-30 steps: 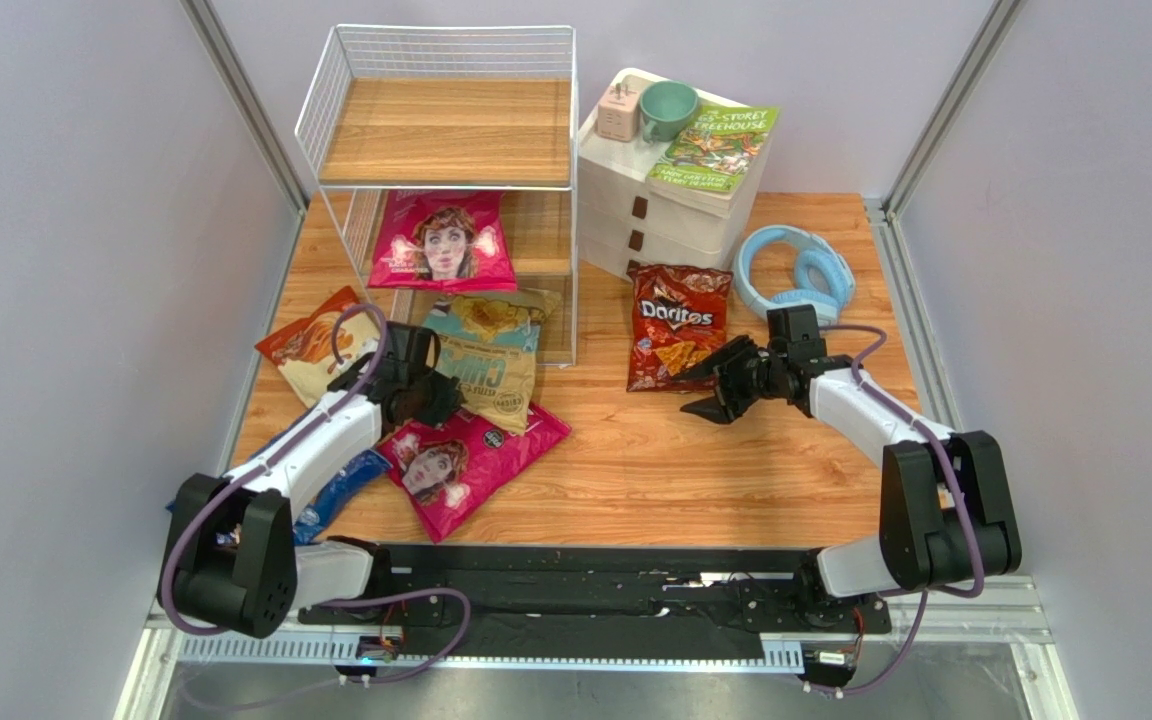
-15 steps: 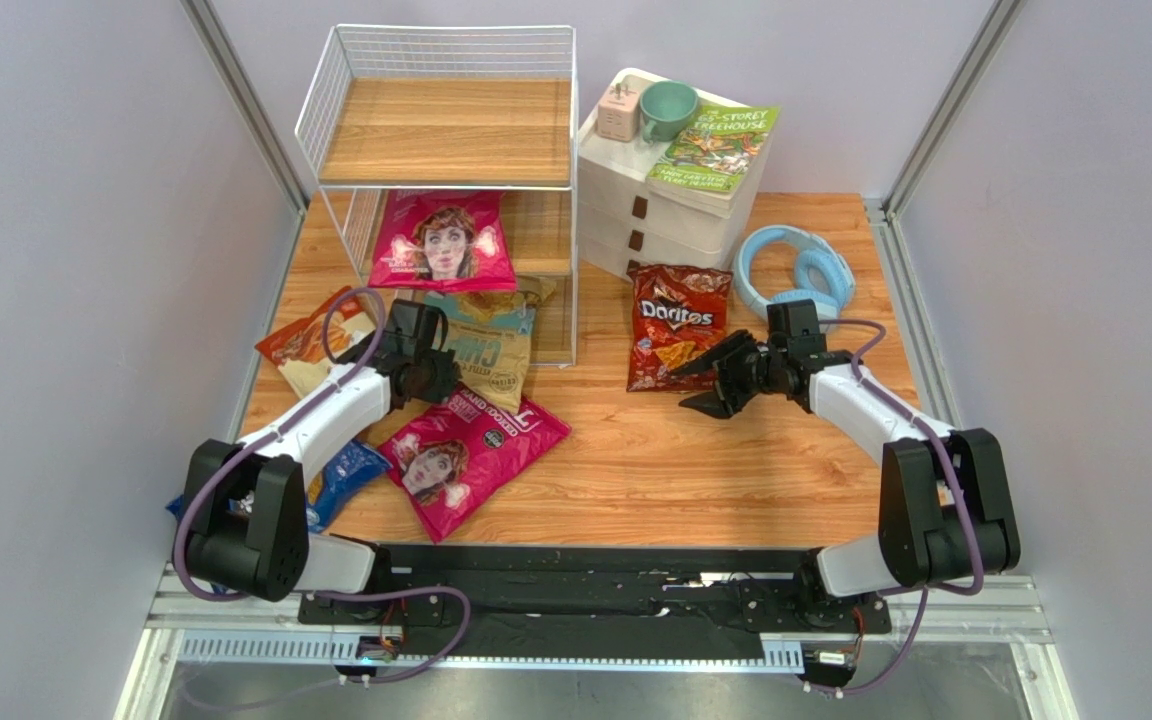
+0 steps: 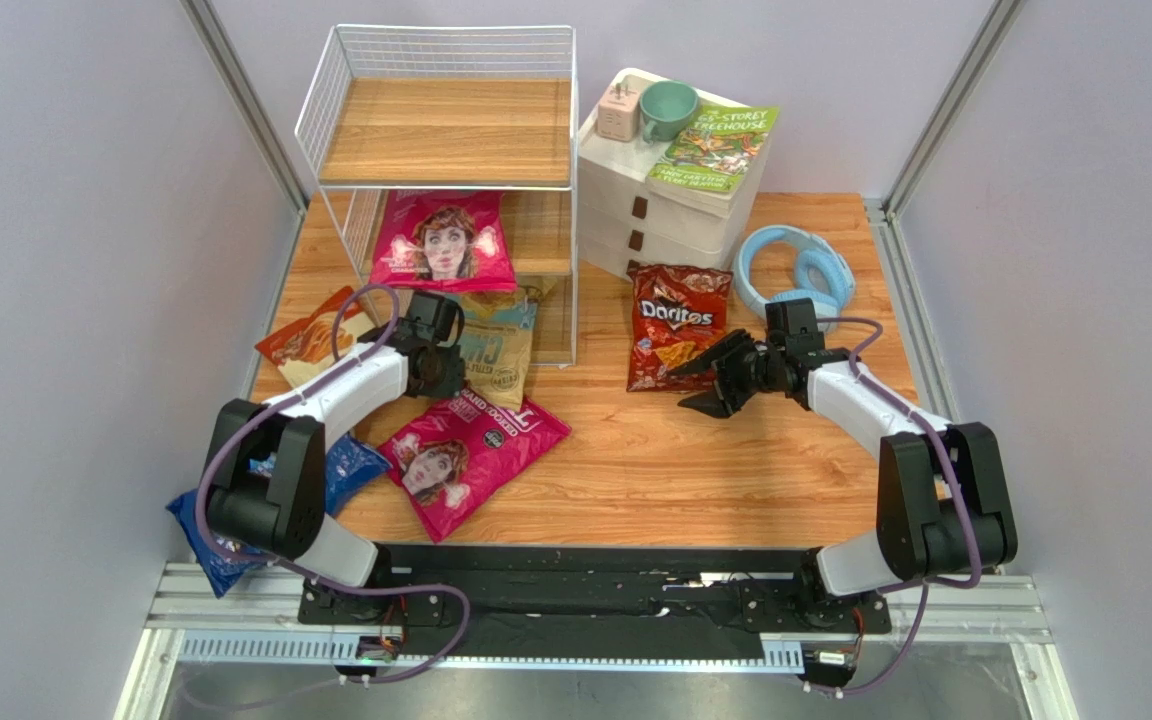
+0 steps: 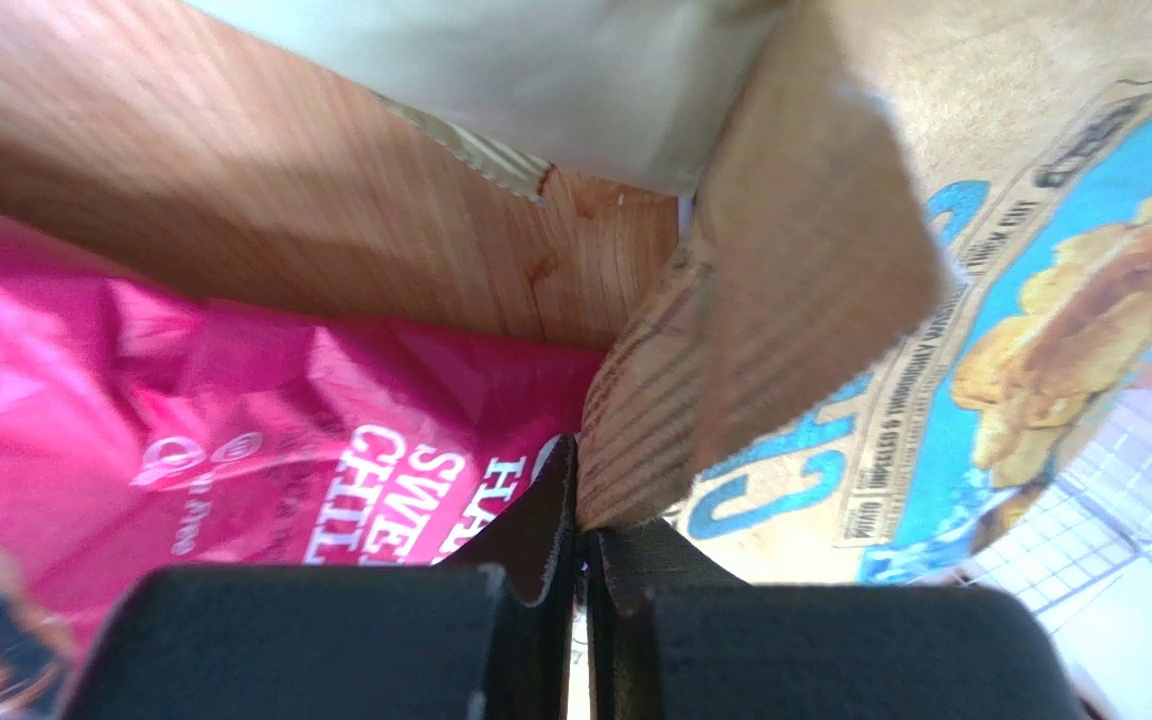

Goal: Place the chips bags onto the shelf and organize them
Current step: Place the potato chip on the shelf.

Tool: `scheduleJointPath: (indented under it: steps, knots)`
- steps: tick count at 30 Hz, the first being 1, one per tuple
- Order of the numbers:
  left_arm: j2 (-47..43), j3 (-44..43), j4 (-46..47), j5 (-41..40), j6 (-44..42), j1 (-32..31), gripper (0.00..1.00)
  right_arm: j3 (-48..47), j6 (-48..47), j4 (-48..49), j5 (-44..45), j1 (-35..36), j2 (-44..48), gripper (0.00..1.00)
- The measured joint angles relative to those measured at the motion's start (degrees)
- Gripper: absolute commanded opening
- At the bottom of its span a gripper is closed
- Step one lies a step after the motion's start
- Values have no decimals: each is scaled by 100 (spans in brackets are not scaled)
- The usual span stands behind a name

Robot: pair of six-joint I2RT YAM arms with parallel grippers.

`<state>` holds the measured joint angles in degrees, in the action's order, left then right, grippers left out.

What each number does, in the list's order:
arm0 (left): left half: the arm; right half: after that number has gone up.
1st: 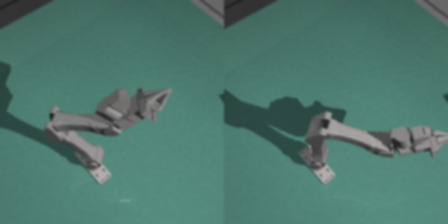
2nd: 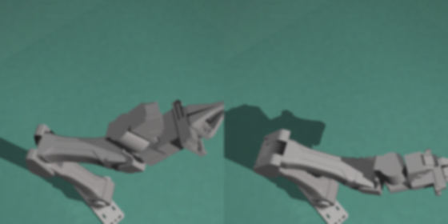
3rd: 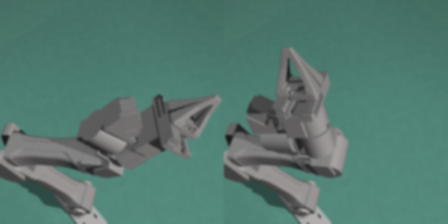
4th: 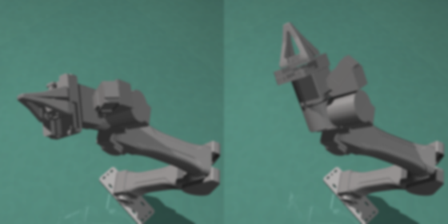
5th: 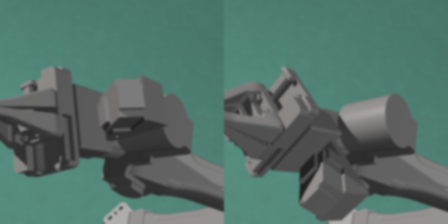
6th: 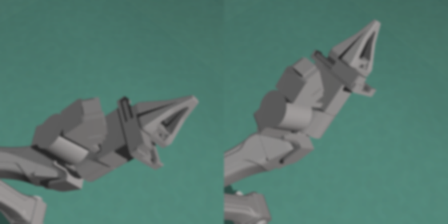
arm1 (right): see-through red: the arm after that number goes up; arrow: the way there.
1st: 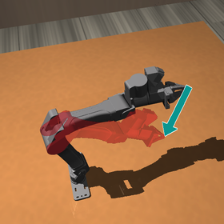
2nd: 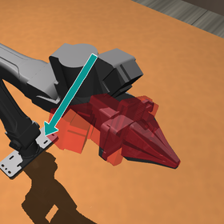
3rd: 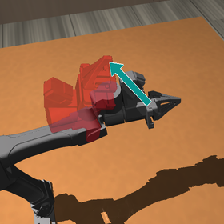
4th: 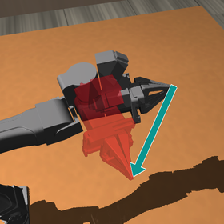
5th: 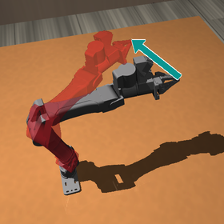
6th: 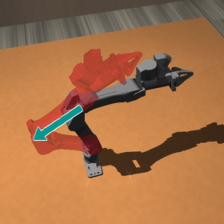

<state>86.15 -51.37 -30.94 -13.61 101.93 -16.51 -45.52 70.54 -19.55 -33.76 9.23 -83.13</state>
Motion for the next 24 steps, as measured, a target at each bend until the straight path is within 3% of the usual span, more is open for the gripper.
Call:
scheduleJointPath:
  steps: [2,5,7,8,19,21,23,24]
  knots:
    - [90,-39,31,66,-37,-33,11,0,0,2,-2,0,0,53]
    - [140,-98,57,236,-181,-63,28,0,-2,0,-13,0,0,53]
    - [136,-98,57,297,-286,-68,29,0,-4,2,-20,0,0,54]
    - [133,-98,48,313,-330,-70,36,0,-4,2,-20,0,2,54]
    - [0,-94,-4,323,-564,-59,35,59,-2,11,-31,0,103,54]
    - [0,-83,0,328,-610,-57,38,72,-4,7,-35,0,118,54]
    - [0,-59,28,380,-675,-52,65,72,-2,11,-37,0,127,54]
    - [0,-35,39,433,-739,-52,66,72,-4,11,-37,0,129,54]
